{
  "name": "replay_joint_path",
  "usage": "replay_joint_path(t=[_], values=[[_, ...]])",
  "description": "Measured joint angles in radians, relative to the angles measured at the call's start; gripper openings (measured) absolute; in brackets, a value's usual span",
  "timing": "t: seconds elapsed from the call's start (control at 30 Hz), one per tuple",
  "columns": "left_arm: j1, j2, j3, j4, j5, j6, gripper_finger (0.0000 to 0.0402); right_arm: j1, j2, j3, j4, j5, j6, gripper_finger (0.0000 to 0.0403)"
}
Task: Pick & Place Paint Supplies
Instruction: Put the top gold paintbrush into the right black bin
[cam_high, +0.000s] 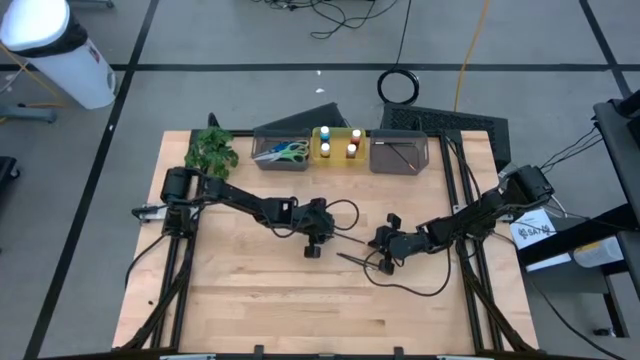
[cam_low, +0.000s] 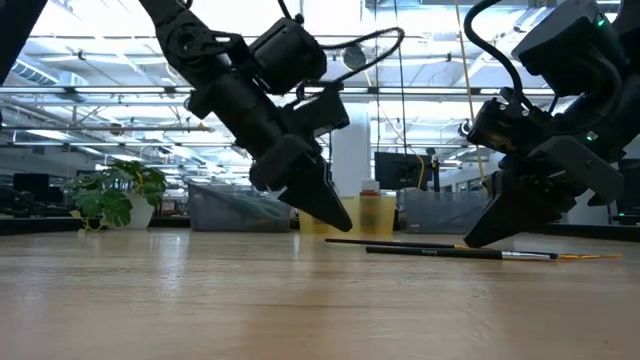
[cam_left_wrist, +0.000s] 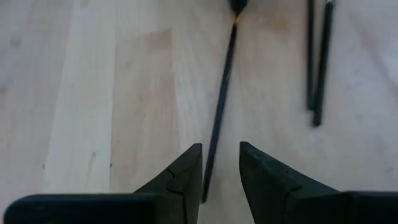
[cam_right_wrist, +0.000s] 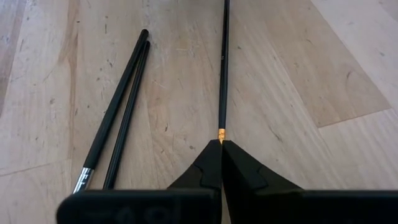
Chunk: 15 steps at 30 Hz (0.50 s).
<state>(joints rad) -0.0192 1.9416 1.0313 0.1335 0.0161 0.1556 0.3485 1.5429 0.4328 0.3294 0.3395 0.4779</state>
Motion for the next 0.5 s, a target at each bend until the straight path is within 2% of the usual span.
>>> replay_joint_path(t=[0.2, 0.4, 0.5], values=[[0.007, 0.067, 0.003, 0.032, -0.034, -0.008, 0.0118, 0.000, 0.000, 0.000, 0.001, -0.001, -0.004, 0.0000], [0.021, 0.095, 0.004, 0.014, 0.018, -0.023, 0.0115, 0.000, 0.000, 0.000, 0.002, -0.002, -0.004, 0.0000], [0.021, 0.096, 0.004, -0.015, 0.030, -0.026, 0.0083, 0.000, 0.000, 0.000, 0.002, -0.002, -0.004, 0.0000]])
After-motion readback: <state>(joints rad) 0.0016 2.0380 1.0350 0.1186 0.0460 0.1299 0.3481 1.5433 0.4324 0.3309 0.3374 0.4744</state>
